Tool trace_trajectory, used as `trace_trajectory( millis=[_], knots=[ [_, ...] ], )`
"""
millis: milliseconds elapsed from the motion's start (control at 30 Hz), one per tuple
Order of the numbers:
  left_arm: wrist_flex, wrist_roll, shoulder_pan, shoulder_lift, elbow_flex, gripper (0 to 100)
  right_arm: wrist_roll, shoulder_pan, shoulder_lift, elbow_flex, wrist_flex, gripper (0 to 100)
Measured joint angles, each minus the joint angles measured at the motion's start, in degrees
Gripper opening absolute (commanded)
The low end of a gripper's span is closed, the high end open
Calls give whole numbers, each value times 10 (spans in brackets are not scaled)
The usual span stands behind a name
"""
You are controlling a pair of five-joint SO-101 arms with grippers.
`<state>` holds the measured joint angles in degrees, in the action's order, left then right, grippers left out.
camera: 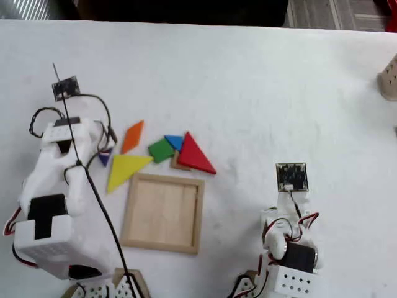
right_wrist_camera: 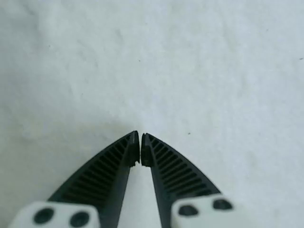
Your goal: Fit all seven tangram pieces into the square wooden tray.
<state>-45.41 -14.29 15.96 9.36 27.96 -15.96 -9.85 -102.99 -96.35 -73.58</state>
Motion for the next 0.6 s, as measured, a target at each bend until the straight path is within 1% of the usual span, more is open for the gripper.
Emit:
trace_trajectory(
  millis=[100,233,300,433,533,600],
  knots=[
    [0,-3,0,0,0,329,0,0,0,0,0,18],
    [0,-32,0,0,4,338,0,0,0,0,0,18],
    [0,-37,0,0,4,330,0,0,0,0,0,18],
    [-1,-40,9,0,4,271,0,-7,0,0,0,17],
    [-23,-40,9,1,3,264,0,-17,0,0,0,17],
    [-45,-40,9,18,-19,264,0,-18,0,0,0,17]
  ],
)
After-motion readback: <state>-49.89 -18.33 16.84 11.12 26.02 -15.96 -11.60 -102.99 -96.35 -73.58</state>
